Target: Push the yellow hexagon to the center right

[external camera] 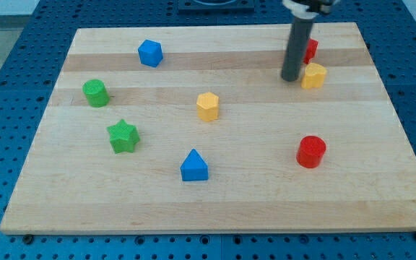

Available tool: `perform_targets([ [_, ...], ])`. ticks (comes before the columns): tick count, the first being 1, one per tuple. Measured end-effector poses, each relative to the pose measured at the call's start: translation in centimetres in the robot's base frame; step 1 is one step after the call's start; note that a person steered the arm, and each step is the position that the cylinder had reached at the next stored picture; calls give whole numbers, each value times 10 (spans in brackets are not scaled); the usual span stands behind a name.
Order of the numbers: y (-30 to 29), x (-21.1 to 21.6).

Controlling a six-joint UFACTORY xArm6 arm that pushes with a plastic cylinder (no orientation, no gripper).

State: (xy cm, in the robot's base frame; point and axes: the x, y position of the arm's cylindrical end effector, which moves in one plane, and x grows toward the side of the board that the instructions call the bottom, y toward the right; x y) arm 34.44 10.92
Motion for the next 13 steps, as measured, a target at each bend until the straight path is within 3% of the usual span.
perform_targets([
  [2, -154, 9],
  [3, -182, 55],
  [6, -136, 64],
  [7, -136, 95],
  [9, -131, 107],
  [13, -63, 87],
])
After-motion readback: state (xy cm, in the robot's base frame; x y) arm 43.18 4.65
